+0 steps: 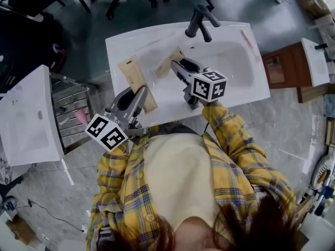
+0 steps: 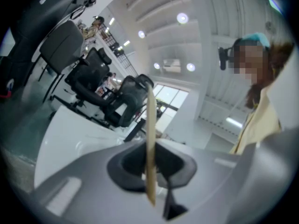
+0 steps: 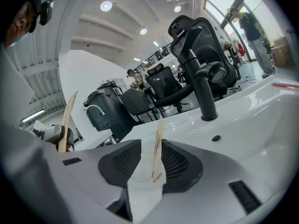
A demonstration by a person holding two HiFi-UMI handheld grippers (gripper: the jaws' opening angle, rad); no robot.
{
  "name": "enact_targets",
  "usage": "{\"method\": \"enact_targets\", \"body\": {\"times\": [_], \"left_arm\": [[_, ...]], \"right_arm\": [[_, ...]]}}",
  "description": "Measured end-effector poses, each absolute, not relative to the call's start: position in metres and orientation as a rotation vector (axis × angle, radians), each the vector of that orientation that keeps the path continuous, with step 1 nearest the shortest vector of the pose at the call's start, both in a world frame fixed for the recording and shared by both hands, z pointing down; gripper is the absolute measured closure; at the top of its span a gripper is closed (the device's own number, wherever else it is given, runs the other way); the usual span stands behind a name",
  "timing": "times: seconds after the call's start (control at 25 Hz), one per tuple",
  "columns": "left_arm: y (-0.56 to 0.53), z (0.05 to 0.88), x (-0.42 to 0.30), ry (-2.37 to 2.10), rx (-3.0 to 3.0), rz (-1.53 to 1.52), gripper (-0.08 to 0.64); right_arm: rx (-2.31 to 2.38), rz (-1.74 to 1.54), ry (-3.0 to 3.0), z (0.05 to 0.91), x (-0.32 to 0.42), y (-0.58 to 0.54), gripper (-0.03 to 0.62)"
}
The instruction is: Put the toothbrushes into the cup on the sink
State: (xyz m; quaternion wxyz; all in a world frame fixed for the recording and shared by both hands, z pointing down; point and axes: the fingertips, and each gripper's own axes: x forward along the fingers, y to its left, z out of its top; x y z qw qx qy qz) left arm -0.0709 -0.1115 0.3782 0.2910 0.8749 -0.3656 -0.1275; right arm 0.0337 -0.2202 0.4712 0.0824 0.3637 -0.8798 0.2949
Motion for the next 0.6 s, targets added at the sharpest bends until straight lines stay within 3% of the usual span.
{"method": "enact_targets", "body": {"times": [0.6], "left_arm": [[-0.118,0.385,-0.056,-0.866,2.344,-0.297,0.529]], "right_arm": [[1.064,0.897,-2.634,0.446,0.051,-0.189,0.494]]}}
